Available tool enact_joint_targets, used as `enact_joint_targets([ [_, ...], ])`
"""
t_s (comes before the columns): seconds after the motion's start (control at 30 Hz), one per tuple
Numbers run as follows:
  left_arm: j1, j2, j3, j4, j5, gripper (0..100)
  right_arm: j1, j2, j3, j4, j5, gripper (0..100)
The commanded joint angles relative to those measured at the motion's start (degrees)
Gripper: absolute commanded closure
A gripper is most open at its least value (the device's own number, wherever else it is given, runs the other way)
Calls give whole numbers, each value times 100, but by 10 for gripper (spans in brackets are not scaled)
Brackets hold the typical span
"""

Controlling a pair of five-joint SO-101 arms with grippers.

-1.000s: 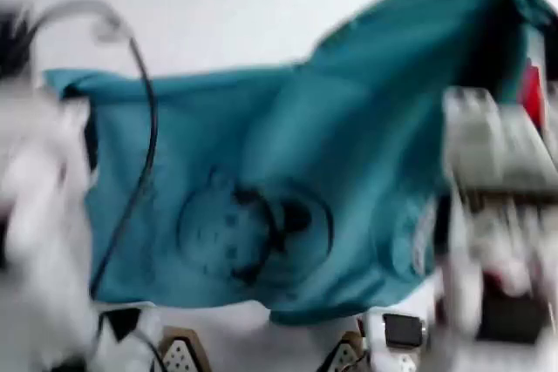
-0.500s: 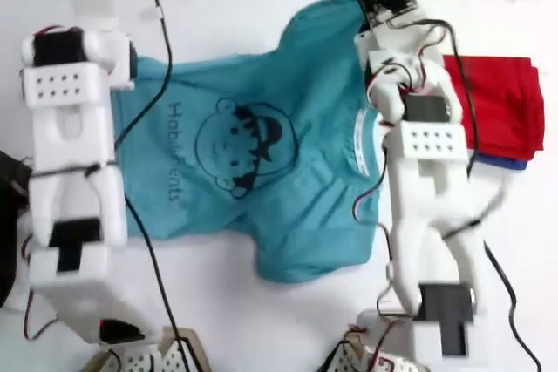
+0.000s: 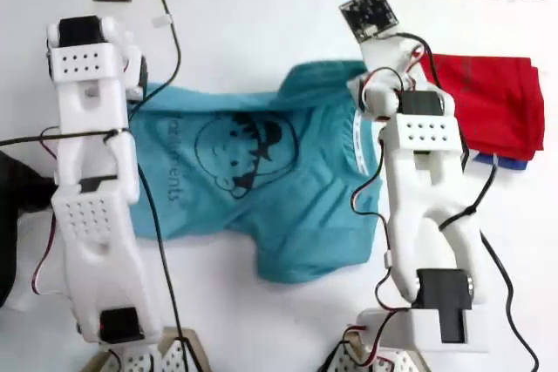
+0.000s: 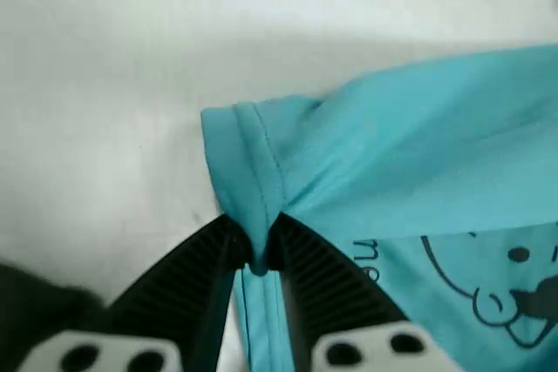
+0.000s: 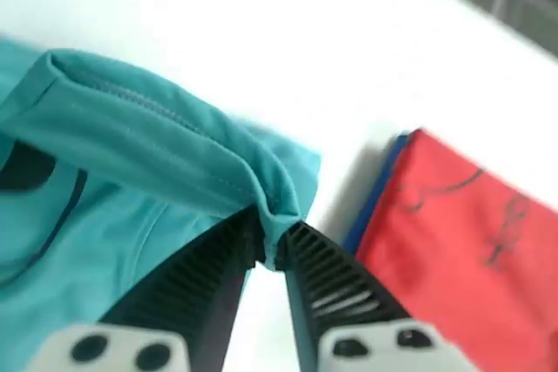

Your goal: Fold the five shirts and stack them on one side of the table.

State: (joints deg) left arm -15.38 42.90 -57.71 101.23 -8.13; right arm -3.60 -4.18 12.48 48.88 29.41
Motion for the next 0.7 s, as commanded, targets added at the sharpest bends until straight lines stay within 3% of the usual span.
enact_joint_targets([
  [0.0,18,-299,136,132,-246,973,13,-31,-334,549,18,981],
  [0.33,0,-2875,3547,35,-589,973,4,-1156,-105,2044,35,981],
  [0.53,0,-4026,5543,-396,-633,973,13,-2554,1574,2185,88,981],
  [0.67,0,-4536,6527,-607,-870,973,22,-3591,2664,2193,519,981],
])
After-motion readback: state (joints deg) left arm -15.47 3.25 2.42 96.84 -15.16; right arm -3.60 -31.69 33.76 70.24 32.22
